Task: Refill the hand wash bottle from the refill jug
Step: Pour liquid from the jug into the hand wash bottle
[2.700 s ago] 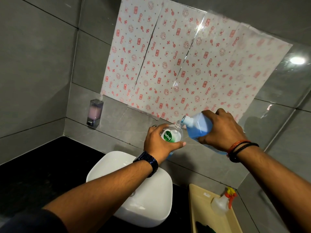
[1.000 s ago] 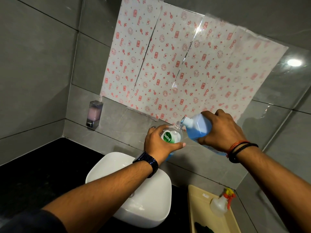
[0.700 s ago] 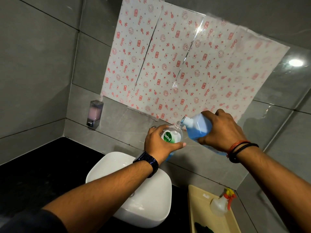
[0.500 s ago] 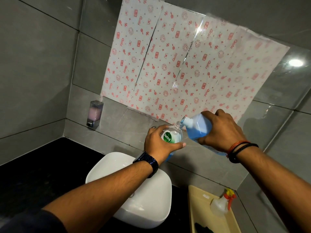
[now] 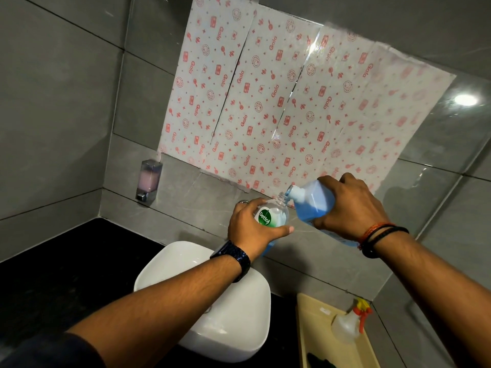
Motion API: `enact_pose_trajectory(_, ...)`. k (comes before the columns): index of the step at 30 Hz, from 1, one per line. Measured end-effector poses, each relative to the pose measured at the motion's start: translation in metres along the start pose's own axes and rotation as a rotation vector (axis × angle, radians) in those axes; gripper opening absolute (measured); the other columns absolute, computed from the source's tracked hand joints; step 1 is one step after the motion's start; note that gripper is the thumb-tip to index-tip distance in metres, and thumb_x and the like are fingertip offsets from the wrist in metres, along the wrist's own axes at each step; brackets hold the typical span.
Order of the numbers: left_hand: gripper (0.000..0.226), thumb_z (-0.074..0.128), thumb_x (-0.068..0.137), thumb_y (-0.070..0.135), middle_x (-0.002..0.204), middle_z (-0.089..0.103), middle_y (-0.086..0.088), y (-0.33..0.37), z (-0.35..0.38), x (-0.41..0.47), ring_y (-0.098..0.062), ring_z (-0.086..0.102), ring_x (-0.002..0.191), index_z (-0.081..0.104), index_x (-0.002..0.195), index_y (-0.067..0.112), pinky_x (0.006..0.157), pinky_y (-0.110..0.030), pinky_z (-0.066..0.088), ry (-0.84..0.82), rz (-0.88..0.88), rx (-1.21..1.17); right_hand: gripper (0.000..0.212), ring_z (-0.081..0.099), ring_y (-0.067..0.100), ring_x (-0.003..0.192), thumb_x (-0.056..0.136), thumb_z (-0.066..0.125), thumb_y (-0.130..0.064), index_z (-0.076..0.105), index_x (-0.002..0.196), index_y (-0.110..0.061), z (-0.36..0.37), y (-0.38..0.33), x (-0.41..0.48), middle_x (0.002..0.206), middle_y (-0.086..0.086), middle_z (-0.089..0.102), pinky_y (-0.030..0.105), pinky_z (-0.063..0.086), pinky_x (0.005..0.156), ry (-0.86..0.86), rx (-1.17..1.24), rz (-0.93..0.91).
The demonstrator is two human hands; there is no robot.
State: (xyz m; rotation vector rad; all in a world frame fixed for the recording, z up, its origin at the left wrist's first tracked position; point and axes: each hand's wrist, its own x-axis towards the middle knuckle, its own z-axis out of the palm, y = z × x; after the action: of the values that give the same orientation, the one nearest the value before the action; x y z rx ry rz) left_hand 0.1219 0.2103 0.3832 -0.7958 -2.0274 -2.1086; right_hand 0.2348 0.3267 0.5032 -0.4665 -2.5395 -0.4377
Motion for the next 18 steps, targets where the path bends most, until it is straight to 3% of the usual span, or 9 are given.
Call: enact_pose_trajectory(18,0.068,0.089,0.043,0.047,0.105,0.05,0.006,-0.0015,-0.0015,0.0002,-0.011,0.054,0.093,0.056,0.102,0.035,0.075,-0.02,0.046,0.003,0.017,0.007,0.08,0.038,0.018,0.086,0.054,0.082,-0.044,0.043,0.123,-0.028,-0.0031,-0.0039,0.0007,0.092,0.0,0.039,0.03,0.04,0.064,-0.015,0.003,0.002)
